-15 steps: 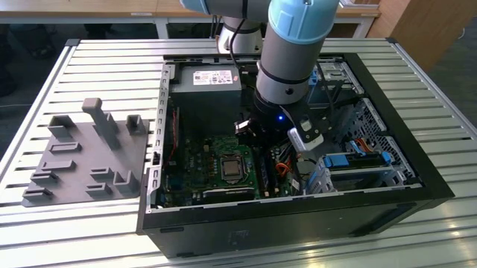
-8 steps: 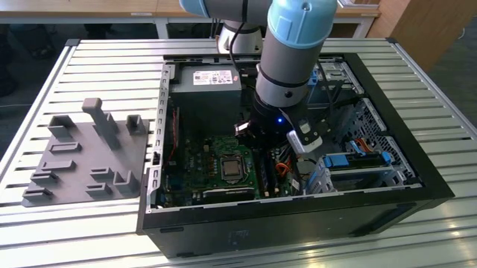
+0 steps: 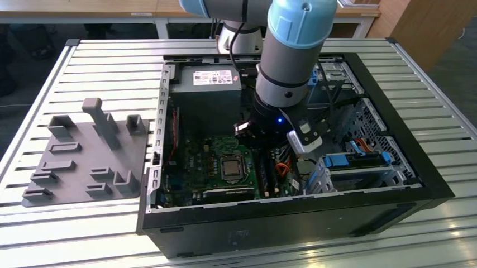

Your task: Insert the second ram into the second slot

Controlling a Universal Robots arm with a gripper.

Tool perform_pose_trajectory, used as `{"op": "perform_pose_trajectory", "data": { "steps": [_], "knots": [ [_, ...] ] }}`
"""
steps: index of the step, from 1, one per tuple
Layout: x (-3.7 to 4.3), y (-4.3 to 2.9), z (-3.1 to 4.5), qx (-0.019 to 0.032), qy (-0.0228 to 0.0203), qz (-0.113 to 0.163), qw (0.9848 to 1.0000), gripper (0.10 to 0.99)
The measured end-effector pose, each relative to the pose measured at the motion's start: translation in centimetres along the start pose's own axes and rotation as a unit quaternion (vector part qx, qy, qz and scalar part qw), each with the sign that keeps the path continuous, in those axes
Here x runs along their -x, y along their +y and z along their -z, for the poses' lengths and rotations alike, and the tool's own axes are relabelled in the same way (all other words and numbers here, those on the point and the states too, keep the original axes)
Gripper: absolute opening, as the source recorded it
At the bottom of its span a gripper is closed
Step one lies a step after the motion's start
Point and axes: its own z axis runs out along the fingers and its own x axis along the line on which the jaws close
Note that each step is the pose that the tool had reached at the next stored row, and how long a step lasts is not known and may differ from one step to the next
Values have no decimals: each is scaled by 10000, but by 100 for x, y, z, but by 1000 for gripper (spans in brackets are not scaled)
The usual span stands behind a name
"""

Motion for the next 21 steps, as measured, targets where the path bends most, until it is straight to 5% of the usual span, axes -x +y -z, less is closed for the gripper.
{"op": "perform_pose_trajectory", "data": {
  "steps": [6,14,21],
  "knots": [
    [-2,-1,49,-1,1,0,10000,204],
    [-9,-1,229,-5,14,0,10000,204],
    [-8,-1,219,-6,14,0,10000,125]
  ]
}}
